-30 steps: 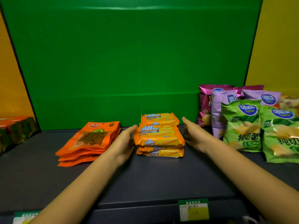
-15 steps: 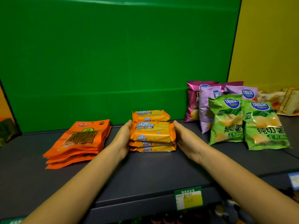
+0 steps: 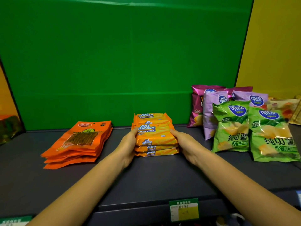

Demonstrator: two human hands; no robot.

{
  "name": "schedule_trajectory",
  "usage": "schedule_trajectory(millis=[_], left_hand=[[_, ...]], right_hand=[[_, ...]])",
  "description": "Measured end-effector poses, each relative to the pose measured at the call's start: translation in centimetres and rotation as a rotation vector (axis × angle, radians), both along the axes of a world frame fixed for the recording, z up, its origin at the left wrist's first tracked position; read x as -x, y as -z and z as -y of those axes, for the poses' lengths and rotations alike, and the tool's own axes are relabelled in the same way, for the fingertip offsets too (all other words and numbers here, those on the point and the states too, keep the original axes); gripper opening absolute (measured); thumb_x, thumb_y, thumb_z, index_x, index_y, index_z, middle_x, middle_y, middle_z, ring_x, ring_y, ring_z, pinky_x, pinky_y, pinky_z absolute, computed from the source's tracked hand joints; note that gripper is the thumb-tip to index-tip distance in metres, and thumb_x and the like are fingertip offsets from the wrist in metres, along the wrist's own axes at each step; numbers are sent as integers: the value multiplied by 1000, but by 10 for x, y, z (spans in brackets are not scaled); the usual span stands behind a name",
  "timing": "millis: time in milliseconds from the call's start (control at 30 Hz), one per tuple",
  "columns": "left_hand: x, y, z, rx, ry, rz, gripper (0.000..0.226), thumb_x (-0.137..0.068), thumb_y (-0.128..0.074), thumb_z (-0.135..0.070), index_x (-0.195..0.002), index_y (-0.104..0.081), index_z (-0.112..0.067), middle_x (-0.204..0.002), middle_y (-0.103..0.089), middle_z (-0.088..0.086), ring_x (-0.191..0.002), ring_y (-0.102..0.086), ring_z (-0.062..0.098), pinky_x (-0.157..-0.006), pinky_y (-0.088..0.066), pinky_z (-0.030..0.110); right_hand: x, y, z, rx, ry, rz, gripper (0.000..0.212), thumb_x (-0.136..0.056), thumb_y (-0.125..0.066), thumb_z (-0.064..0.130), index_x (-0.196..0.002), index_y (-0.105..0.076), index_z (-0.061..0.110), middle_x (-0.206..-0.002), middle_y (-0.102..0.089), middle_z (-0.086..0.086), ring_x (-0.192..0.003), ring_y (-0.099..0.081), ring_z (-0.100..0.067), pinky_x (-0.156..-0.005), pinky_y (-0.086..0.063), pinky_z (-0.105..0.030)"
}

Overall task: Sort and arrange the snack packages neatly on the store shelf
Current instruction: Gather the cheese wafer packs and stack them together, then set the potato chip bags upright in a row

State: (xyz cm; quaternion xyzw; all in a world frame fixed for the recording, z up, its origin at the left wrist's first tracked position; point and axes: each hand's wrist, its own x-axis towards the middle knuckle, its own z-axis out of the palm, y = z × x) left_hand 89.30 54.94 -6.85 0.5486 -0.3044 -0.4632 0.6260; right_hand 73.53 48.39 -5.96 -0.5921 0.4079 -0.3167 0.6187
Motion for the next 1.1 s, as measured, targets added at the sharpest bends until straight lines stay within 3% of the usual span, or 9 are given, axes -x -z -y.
schedule_trajectory(millis=[133, 300, 433, 567, 667, 733, 933, 1033, 1100], left_hand=[[-1, -1, 2, -7, -31, 41, 34, -95, -40, -41, -90, -67, -21, -62, -73, -2, -59, -68, 15, -62, -53, 30], [4, -5, -4, -16, -19, 146, 30, -97, -38, -35, -92, -64, -20, -69, -72, -3, -63, -67, 13, -61, -51, 27], [2, -11, -9, -3, -112, 346, 36, -95, -45, -31, -123, -52, -9, -111, -64, 9, -91, -63, 22, -76, -51, 32], [-11, -16, -12, 6, -313, 823, 47, -89, -56, -25, -130, -46, -4, -132, -50, 17, -121, -48, 30, -105, -37, 43], [-5, -26, -22, 208, -401, 1094, 33, -88, -58, -17, -118, -55, -3, -123, -54, 17, -116, -46, 32, -99, -35, 36], [7, -35, -32, 363, -400, 1230, 24, -87, -57, -19, -106, -60, -5, -111, -60, 14, -108, -51, 29, -87, -35, 31], [68, -53, -44, 534, -111, 1270, 32, -77, -42, -46, -82, -59, -20, -85, -62, -3, -77, -58, 18, -73, -46, 33], [100, -51, -35, 543, 5, 1288, 34, -73, -39, -49, -81, -57, -22, -82, -60, -2, -75, -57, 17, -71, -46, 32], [120, -47, -25, 510, 56, 1285, 41, -71, -39, -53, -85, -59, -20, -83, -60, -2, -75, -58, 17, -71, -46, 31]], right_hand=[[0, 0, -2, 25, 5, 0, 38, -97, -39, 33, -118, -62, 12, -110, -65, -4, -99, -61, -20, -104, -41, -35], [1, -4, -3, 59, 6, -40, 38, -97, -39, 34, -121, -59, 12, -110, -65, -2, -99, -61, -20, -100, -43, -34], [8, -11, -4, 84, 11, -95, 40, -95, -41, 38, -121, -58, 14, -116, -64, -6, -103, -58, -20, -99, -42, -35], [32, -18, -9, 234, 109, -128, 36, -96, -39, 35, -122, -54, 16, -133, -55, -15, -123, -51, -29, -96, -41, -36], [68, -18, -20, 434, 167, -125, 11, -93, -50, 26, -101, -57, 25, -107, -64, -1, -111, -58, -22, -97, -43, -35], [96, -22, -29, 566, 210, -150, 11, -90, -55, 19, -94, -60, 27, -92, -62, 5, -96, -58, -15, -93, -45, -35], [182, -31, -35, 741, 441, -234, 13, -88, -57, 11, -93, -66, 20, -102, -66, 1, -97, -62, -21, -92, -45, -35], [217, -27, -25, 730, 569, -285, 12, -87, -58, 9, -93, -65, 17, -94, -65, -1, -90, -60, -20, -83, -47, -31], [239, -22, -12, 693, 618, -314, 15, -85, -61, 12, -99, -65, 15, -99, -64, -4, -98, -60, -22, -81, -45, -28]])
